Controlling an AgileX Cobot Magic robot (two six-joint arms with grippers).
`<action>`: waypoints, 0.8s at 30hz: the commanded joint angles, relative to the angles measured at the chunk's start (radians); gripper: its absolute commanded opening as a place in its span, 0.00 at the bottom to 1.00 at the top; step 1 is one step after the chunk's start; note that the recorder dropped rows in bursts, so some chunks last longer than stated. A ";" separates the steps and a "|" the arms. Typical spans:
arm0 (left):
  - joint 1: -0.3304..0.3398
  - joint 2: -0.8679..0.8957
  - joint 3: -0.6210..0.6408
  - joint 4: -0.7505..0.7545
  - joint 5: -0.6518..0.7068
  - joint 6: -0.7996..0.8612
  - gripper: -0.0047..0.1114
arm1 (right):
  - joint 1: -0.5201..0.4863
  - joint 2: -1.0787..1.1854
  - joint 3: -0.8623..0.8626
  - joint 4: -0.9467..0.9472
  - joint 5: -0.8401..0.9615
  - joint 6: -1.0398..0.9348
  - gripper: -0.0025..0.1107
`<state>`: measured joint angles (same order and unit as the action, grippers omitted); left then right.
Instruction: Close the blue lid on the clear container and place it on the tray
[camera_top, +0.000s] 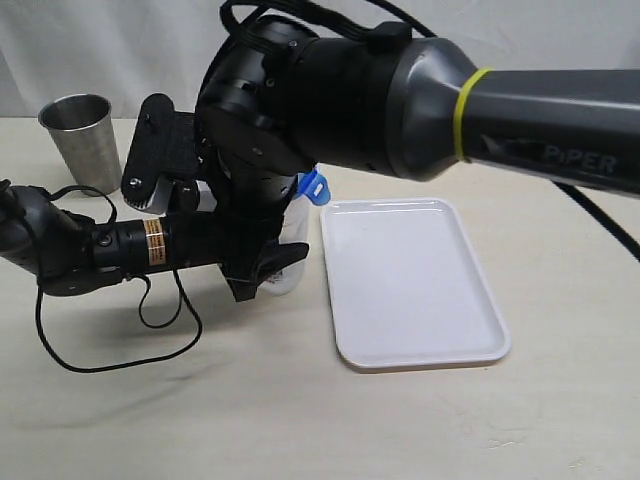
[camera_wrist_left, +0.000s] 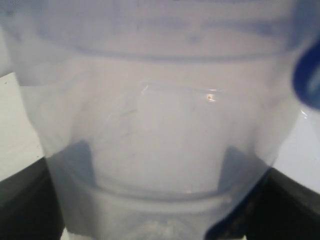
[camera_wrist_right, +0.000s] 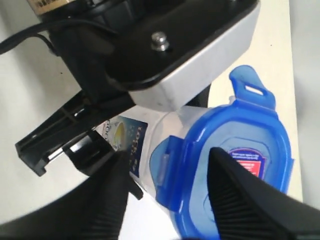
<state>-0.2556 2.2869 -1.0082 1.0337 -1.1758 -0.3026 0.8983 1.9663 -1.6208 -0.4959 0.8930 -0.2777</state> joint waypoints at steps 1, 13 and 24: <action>0.000 -0.001 0.005 0.051 -0.037 0.011 0.04 | -0.014 -0.045 0.028 0.115 0.031 0.021 0.43; 0.000 -0.001 0.005 0.046 -0.032 0.012 0.04 | -0.132 -0.247 0.028 0.327 -0.035 0.158 0.43; 0.000 -0.001 0.005 0.041 -0.032 0.013 0.04 | -0.404 -0.193 0.061 1.121 0.144 0.020 0.43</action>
<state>-0.2556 2.2869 -1.0064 1.0775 -1.1937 -0.2911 0.5357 1.7424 -1.5793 0.4491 0.9997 -0.1940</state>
